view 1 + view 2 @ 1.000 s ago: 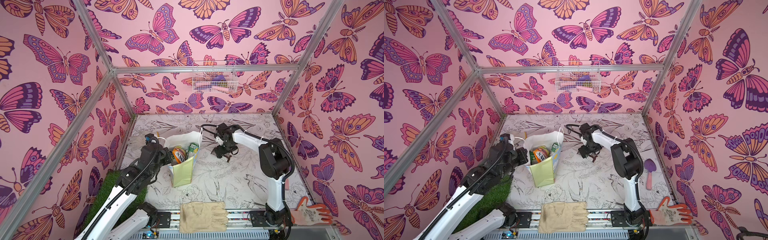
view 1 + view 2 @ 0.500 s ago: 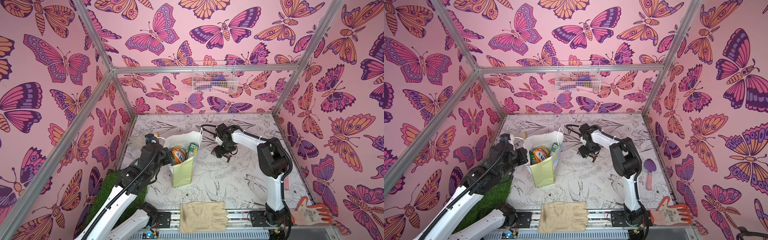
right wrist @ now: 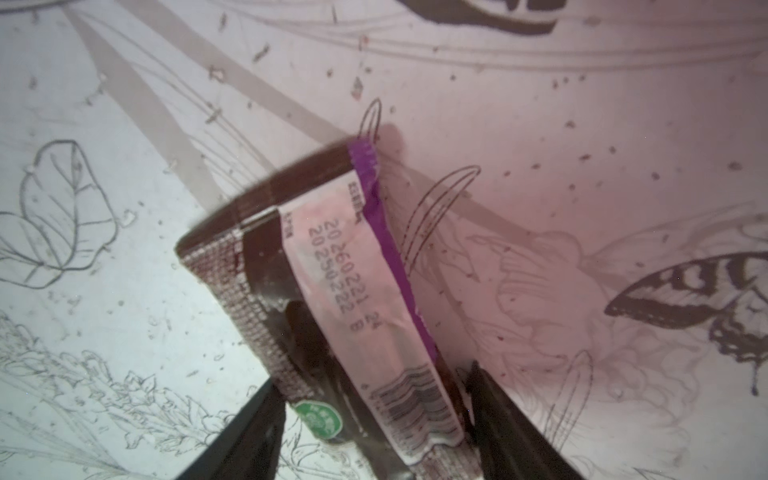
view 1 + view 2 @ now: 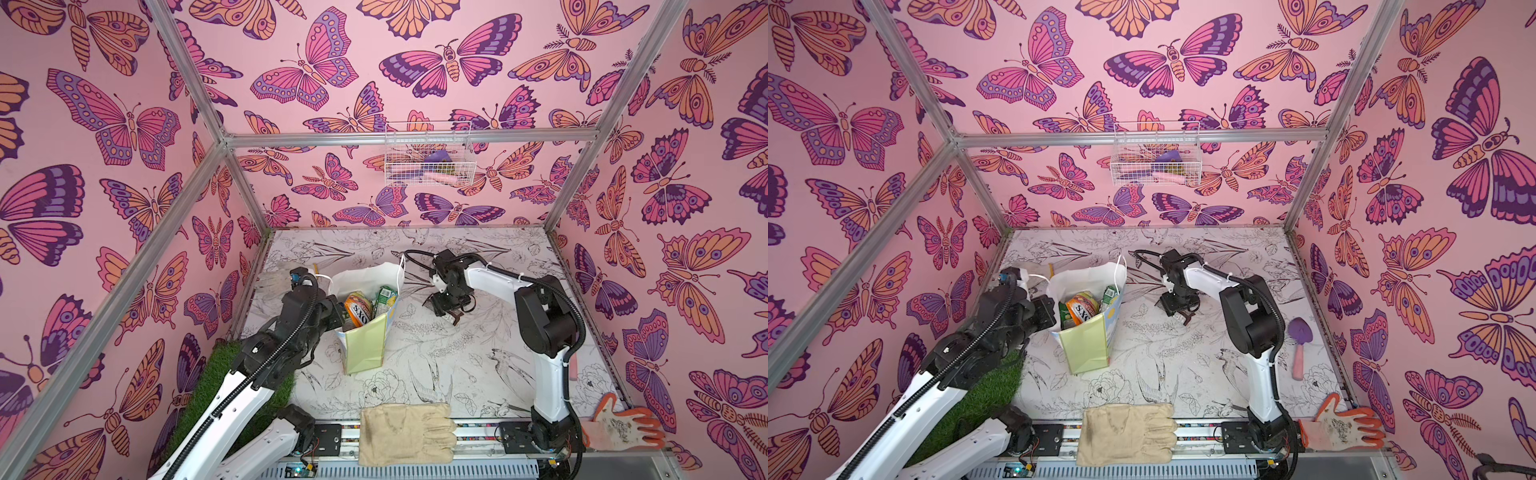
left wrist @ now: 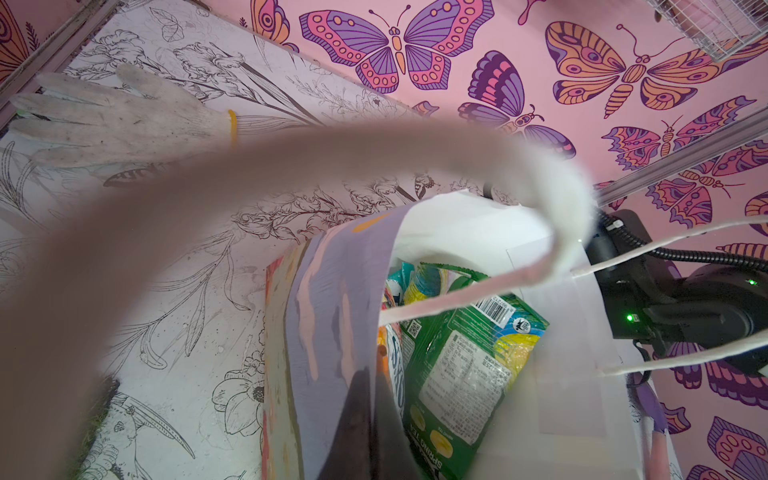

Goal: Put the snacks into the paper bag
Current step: 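Descend the right gripper onto the chocolate bar and close on it, then lift the chocolate bar off the table with the right gripper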

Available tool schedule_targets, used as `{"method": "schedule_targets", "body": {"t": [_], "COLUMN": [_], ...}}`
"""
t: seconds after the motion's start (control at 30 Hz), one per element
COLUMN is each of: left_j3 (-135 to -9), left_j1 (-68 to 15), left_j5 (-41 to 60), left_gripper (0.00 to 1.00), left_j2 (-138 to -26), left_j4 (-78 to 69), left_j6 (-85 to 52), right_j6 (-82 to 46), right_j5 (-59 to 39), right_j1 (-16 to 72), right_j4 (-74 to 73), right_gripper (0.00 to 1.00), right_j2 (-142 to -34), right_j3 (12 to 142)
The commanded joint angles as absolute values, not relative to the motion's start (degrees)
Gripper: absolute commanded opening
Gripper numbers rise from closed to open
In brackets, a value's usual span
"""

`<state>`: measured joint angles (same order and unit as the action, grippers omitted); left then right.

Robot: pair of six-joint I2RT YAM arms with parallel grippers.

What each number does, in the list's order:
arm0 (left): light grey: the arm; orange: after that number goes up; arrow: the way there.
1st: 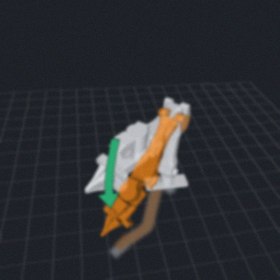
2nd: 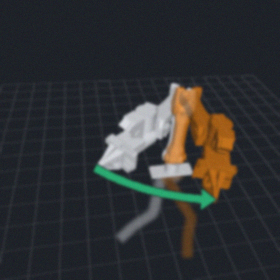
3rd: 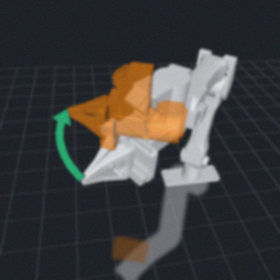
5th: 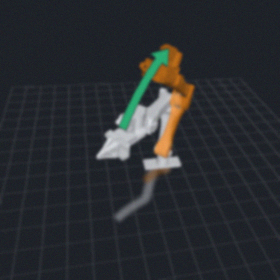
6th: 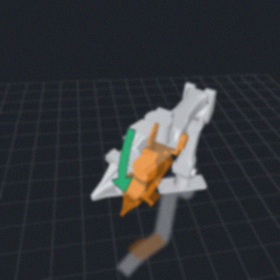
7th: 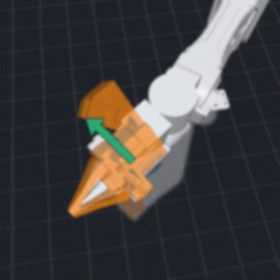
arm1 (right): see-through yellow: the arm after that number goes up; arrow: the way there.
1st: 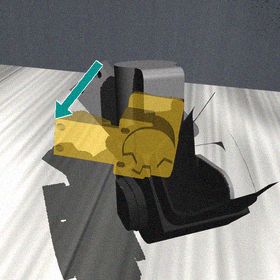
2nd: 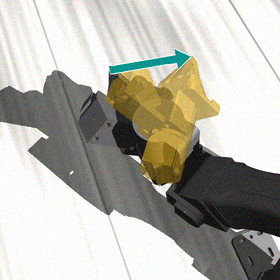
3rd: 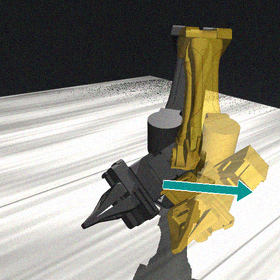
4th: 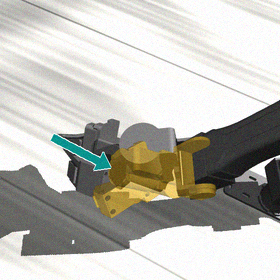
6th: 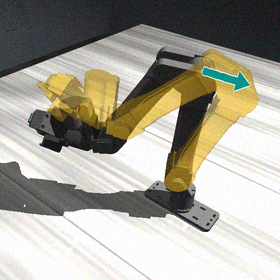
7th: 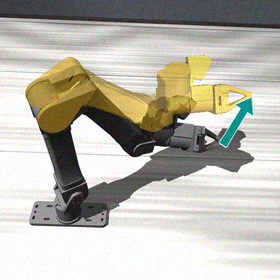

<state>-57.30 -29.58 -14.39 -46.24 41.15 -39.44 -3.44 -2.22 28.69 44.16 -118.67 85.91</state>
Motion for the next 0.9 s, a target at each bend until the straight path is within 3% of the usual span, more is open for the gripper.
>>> {"method": "schedule_targets", "body": {"t": [0.0,0.2,0.47,0.87], "left_j3": [-58.62,-58.62,-58.36,-58.25], "left_j1": [-29.33,-29.32,-29.27,-29.35], "left_j5": [-15.64,-15.47,-15.38,-14.95], "left_gripper": [0.0,0.0,0.0,0.0], "left_j2": [-45.61,-45.59,-45.3,-45.04], "left_j4": [38.29,38.31,38.32,38.3], "left_j6": [-38.7,-38.77,-38.95,-39.29], "right_j6": [-4.43,-5.79,-6.57,-7.29], "right_j5": [-3.93,-3.07,-2.13,-1.92], "right_j1": [28.92,29.75,31.24,31.64], "right_j4": [44.81,43.31,43.77,45.24], "right_gripper": [0.62,0.49,0.25,0.19], "right_j2": [-117.04,-114.63,-111.96,-105.07], "right_j3": [84.25,82.04,81.75,82.54]}}
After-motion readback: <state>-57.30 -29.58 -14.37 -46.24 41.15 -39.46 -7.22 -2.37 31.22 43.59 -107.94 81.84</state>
